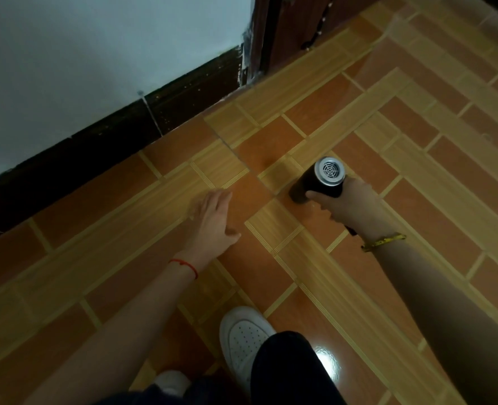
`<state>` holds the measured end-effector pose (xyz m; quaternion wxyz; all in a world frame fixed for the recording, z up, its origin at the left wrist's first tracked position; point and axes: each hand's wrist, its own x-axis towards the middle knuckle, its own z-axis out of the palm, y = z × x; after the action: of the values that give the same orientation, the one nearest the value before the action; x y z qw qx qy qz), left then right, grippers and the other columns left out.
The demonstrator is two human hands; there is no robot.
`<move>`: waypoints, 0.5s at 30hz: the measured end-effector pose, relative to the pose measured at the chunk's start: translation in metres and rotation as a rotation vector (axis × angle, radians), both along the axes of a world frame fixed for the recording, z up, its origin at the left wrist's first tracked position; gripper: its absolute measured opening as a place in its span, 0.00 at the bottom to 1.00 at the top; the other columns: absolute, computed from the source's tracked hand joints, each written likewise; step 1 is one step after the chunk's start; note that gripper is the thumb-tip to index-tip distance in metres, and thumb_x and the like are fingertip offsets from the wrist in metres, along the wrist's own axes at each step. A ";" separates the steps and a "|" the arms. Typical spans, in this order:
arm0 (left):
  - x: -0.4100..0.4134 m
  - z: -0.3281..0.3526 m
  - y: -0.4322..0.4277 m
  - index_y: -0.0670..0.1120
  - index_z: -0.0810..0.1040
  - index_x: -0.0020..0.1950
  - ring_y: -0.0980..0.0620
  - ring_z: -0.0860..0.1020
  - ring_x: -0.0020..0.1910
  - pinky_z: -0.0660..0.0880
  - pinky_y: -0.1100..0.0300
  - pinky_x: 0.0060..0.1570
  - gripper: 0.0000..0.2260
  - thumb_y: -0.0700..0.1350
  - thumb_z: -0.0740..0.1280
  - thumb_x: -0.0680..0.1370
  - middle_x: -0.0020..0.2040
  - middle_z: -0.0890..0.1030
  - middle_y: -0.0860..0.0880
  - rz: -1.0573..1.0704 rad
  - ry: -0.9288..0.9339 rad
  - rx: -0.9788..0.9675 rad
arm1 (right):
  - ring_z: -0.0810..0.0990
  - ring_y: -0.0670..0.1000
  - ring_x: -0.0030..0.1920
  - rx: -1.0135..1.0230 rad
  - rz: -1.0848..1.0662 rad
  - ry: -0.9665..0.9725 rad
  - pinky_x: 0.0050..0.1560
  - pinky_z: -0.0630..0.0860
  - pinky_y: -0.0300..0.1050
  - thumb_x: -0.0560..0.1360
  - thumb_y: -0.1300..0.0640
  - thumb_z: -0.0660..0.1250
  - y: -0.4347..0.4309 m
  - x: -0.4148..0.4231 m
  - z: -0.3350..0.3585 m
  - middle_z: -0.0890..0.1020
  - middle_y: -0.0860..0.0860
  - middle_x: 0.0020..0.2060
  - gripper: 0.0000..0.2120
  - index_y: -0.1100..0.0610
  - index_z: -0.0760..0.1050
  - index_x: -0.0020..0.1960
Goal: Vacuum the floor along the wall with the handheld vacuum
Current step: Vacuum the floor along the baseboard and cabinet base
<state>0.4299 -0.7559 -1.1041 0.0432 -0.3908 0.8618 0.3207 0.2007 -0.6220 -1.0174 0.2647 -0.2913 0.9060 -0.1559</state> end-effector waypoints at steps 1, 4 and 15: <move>0.006 0.000 -0.005 0.47 0.53 0.79 0.43 0.51 0.79 0.52 0.40 0.77 0.44 0.48 0.75 0.71 0.80 0.55 0.46 0.027 -0.008 -0.005 | 0.82 0.48 0.30 -0.018 0.045 -0.034 0.32 0.79 0.40 0.71 0.42 0.71 -0.004 0.006 0.000 0.84 0.51 0.36 0.18 0.56 0.76 0.48; 0.028 -0.002 -0.017 0.45 0.55 0.79 0.43 0.55 0.78 0.51 0.42 0.77 0.42 0.45 0.76 0.71 0.79 0.58 0.45 0.101 -0.017 -0.020 | 0.79 0.42 0.24 -0.039 0.192 -0.068 0.28 0.75 0.33 0.72 0.42 0.71 -0.019 0.028 0.001 0.85 0.51 0.33 0.17 0.56 0.77 0.46; 0.081 0.003 -0.038 0.45 0.57 0.79 0.44 0.54 0.79 0.52 0.42 0.77 0.34 0.34 0.67 0.76 0.79 0.57 0.45 0.329 0.042 -0.062 | 0.83 0.54 0.30 0.043 0.600 -0.402 0.34 0.79 0.40 0.73 0.44 0.70 -0.058 0.095 -0.002 0.85 0.53 0.33 0.16 0.57 0.79 0.43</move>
<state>0.5106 -0.7937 -1.1013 -0.0398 -0.5210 0.7963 0.3048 0.2958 -0.6798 -1.0199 0.4777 -0.5022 0.7129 -0.1064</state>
